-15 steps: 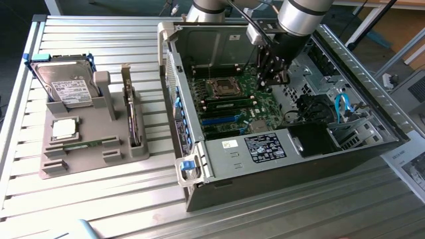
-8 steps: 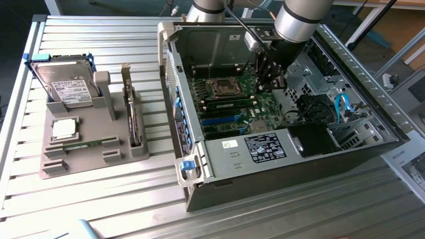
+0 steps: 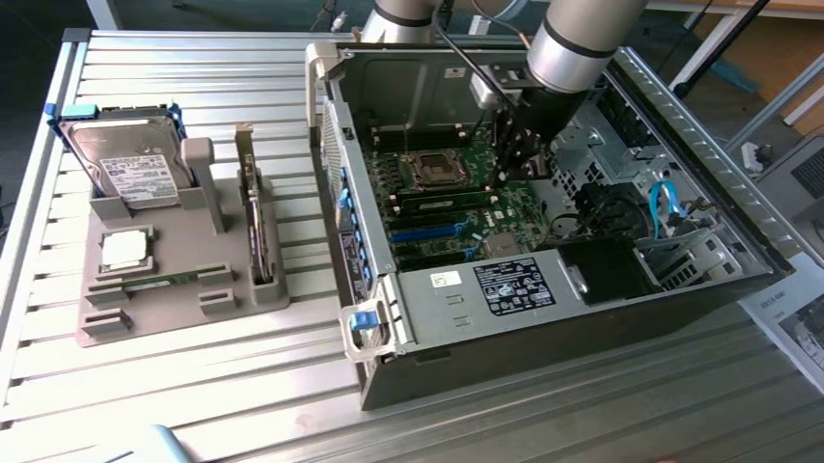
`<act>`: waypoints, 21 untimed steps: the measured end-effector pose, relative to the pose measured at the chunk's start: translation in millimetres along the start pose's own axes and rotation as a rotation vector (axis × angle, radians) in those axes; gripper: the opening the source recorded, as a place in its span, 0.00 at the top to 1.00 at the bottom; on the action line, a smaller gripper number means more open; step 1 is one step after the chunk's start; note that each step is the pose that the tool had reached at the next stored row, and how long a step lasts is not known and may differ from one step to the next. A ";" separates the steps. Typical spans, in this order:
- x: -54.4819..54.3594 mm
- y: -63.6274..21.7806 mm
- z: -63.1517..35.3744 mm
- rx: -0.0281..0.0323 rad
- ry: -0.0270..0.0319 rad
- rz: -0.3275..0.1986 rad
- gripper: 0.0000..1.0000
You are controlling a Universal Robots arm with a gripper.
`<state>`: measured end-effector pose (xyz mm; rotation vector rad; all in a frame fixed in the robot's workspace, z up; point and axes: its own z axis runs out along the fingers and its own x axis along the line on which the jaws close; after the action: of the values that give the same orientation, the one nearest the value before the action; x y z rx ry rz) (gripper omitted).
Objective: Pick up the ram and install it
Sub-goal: 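Press down the ram until it locks into place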
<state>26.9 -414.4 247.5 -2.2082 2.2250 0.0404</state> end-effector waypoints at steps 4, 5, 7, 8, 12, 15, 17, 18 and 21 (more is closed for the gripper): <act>0.1 -0.1 5.2 0.0000 0.0000 0.000 0.90; 0.2 -0.1 6.2 0.0000 0.0000 0.000 0.90; 0.2 -0.1 6.8 -0.0001 0.0003 0.000 0.90; 0.2 -0.1 6.8 -0.0001 0.0003 0.000 0.90; 0.1 -0.1 7.3 0.0000 -0.0002 0.000 0.90; 0.2 -0.1 9.6 -0.0001 0.0000 0.000 0.90; 0.2 -0.1 9.7 -0.0001 0.0002 0.000 0.90; 0.2 -0.1 9.7 -0.0001 0.0002 0.000 0.90; -0.2 -0.1 9.9 0.0000 -0.0002 0.000 0.90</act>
<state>26.9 -413.9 237.7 -2.2081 2.2250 0.0406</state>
